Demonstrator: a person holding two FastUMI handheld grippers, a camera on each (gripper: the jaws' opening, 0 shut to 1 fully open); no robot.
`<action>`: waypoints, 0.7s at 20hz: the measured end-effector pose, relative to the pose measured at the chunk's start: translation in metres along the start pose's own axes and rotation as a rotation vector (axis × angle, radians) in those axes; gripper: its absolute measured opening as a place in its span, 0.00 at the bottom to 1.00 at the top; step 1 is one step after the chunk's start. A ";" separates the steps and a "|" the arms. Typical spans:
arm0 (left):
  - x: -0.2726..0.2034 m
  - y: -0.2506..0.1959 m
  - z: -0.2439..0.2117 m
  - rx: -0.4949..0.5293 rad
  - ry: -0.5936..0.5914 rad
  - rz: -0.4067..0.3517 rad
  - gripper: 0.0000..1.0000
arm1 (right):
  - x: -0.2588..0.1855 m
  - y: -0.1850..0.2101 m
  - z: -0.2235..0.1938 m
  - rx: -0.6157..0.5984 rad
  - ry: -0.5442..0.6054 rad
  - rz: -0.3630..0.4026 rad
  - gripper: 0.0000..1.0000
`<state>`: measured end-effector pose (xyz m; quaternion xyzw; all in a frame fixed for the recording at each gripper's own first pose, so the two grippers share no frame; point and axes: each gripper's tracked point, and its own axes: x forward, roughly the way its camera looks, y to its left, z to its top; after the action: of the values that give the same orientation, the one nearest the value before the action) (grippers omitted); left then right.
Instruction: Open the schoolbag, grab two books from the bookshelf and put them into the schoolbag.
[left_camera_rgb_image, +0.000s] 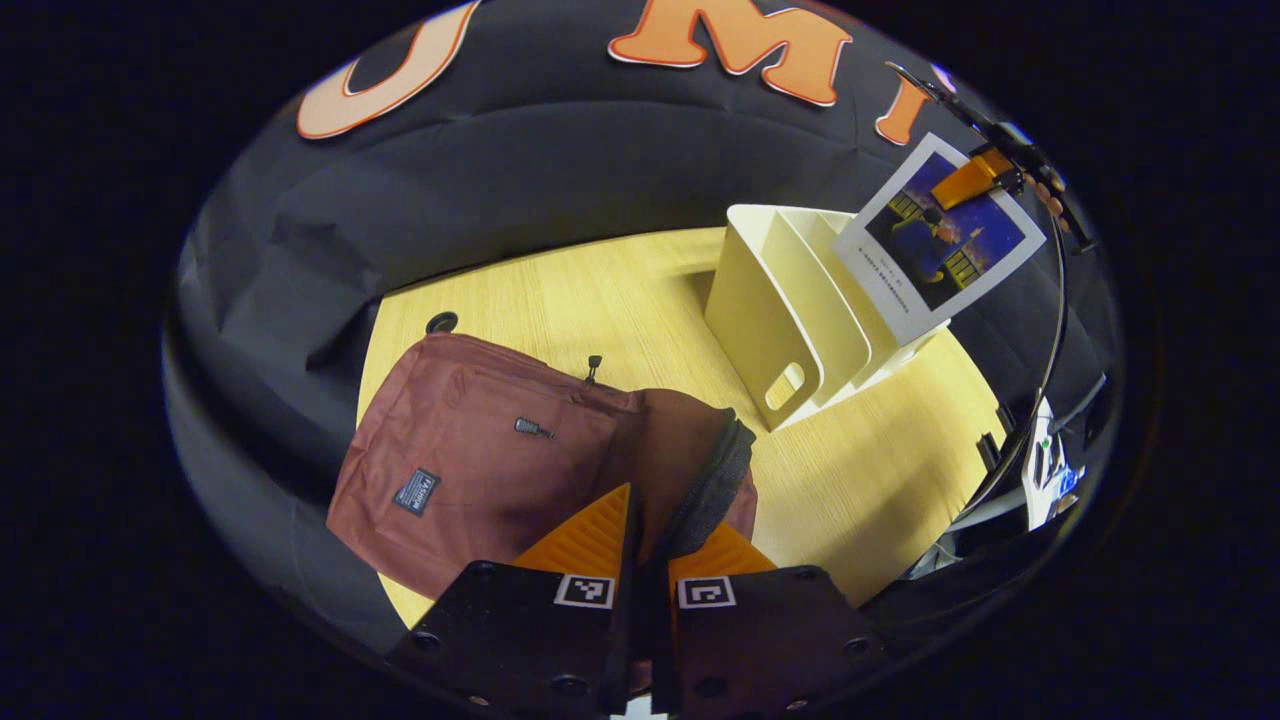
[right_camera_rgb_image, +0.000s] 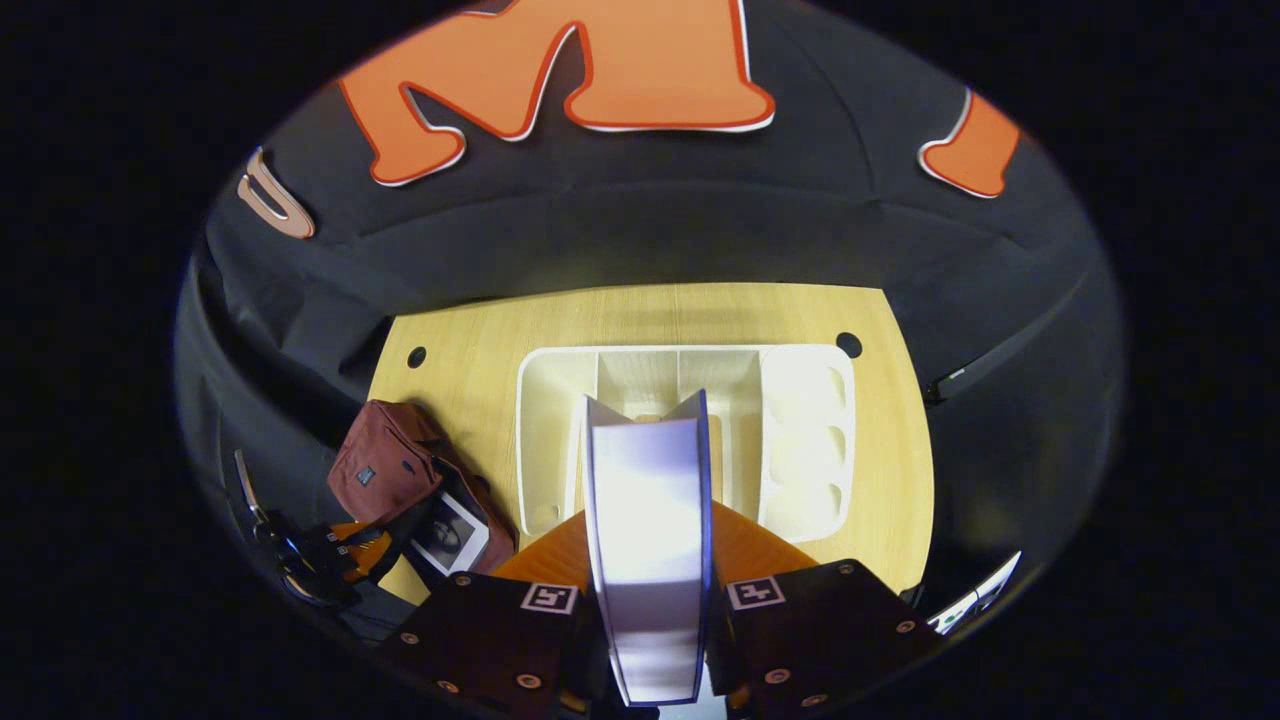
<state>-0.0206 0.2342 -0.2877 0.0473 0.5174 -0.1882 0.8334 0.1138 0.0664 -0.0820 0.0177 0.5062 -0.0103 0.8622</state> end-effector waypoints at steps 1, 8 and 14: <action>-0.001 0.001 -0.001 0.018 -0.002 -0.009 0.09 | -0.011 0.000 -0.004 0.014 -0.011 -0.002 0.39; -0.002 0.003 0.000 0.077 -0.005 -0.061 0.09 | -0.061 0.012 -0.030 0.083 -0.070 -0.005 0.39; -0.004 0.006 0.001 0.130 0.006 -0.080 0.09 | -0.057 0.045 -0.080 0.182 -0.069 0.081 0.39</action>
<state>-0.0185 0.2404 -0.2846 0.0812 0.5080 -0.2543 0.8189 0.0180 0.1148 -0.0704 0.1162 0.4720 -0.0221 0.8736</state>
